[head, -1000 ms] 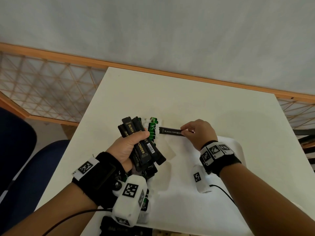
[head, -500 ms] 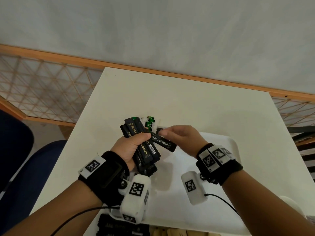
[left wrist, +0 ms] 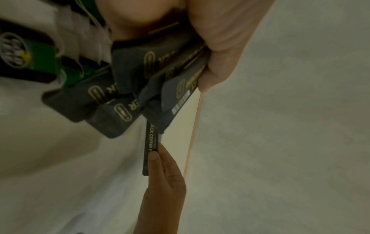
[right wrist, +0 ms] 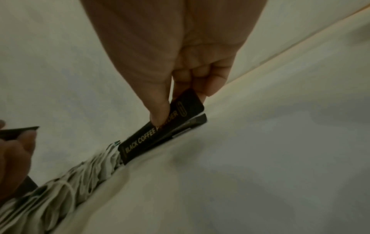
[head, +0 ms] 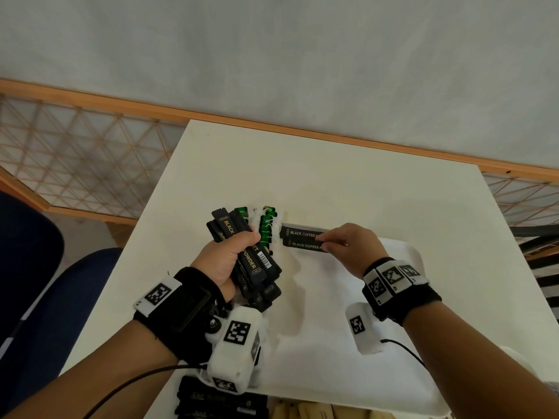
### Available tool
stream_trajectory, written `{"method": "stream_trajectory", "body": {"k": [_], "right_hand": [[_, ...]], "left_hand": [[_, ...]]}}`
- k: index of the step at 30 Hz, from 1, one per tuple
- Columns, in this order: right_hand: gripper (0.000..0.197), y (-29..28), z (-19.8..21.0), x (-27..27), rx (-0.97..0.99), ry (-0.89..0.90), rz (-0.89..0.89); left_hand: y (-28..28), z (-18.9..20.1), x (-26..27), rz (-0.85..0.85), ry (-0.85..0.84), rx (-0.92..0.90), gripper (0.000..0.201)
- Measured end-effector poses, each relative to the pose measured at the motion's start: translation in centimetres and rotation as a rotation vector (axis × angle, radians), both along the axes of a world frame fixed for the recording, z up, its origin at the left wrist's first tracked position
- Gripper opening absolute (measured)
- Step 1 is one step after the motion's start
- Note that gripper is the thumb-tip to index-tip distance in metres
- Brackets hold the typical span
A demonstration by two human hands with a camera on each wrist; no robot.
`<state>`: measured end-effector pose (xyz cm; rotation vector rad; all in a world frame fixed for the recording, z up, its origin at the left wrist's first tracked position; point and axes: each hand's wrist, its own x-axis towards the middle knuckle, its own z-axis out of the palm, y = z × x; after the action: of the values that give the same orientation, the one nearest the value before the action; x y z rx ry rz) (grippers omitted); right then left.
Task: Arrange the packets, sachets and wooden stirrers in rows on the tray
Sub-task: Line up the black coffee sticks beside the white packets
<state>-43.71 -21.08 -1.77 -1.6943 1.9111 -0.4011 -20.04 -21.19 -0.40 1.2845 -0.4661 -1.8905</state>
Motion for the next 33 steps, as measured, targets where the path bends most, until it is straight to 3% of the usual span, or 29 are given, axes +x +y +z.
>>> {"method": "stream_trajectory", "body": {"k": [7, 12, 21, 26, 33], "right_hand": [[0.014, -1.2, -0.6, 0.3, -0.016, 0.042, -0.027], [0.011, -1.9, -0.9, 0.3, -0.028, 0.054, -0.043], [0.009, -2.1, -1.4, 0.4, 0.003, 0.11, -0.016], [0.023, -1.2, -1.0, -0.2, -0.081, 0.032, -0.122], [0.05, 0.1, -1.4, -0.4, -0.011, -0.118, -0.27]], "left_hand": [[0.0, -0.1, -0.1, -0.037, -0.01, -0.01, 0.007], [0.0, -0.1, -0.3, -0.048, -0.005, -0.032, 0.02], [0.0, -0.2, -0.9, -0.054, -0.014, -0.034, 0.006], [0.1, -0.2, -1.1, -0.068, -0.015, -0.015, 0.008], [0.2, -0.1, -1.4, -0.072, -0.006, -0.004, 0.006]]}}
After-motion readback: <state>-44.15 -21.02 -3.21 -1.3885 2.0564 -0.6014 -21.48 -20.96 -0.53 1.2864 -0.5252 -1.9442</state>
